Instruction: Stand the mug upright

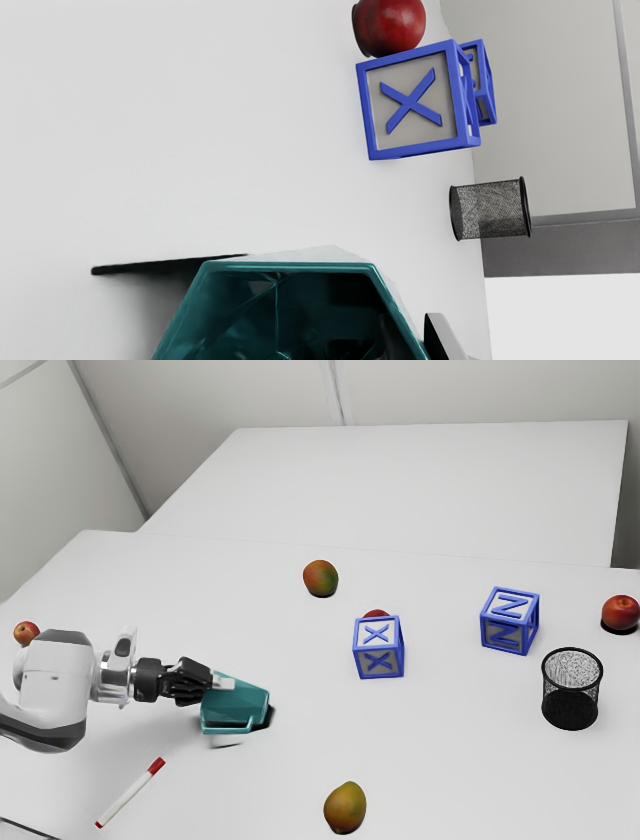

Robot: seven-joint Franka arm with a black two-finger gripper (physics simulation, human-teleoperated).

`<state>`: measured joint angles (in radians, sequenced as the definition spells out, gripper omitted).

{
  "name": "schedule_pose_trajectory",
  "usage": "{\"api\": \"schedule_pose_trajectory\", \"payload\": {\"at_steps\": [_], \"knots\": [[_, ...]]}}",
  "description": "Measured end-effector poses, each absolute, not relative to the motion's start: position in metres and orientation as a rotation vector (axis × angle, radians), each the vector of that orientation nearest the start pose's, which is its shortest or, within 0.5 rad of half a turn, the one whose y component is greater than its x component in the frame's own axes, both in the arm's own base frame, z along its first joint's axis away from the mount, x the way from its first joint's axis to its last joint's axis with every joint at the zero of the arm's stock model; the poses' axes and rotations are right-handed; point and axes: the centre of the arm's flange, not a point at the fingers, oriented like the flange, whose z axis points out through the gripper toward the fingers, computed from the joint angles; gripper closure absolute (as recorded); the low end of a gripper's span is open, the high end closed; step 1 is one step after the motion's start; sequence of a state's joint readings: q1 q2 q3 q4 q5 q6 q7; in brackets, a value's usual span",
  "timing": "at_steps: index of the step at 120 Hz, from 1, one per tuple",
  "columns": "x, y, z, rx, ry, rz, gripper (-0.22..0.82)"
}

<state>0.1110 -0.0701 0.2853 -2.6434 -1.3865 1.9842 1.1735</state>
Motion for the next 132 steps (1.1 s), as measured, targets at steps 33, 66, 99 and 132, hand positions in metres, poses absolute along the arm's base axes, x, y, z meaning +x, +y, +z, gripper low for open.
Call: {"api": "schedule_pose_trajectory", "payload": {"at_steps": [33,66,99,132], "knots": [[0.452,0.084,0.345,2.105,-0.055,0.583,0.75],[0.517,0.036,0.422,2.823,-1.044,0.221,0.77],[0.498,0.023,0.387,3.117,-0.836,0.096,0.78],[0.435,-0.006,0.349,3.166,-0.408,0.182,0.78]]}}
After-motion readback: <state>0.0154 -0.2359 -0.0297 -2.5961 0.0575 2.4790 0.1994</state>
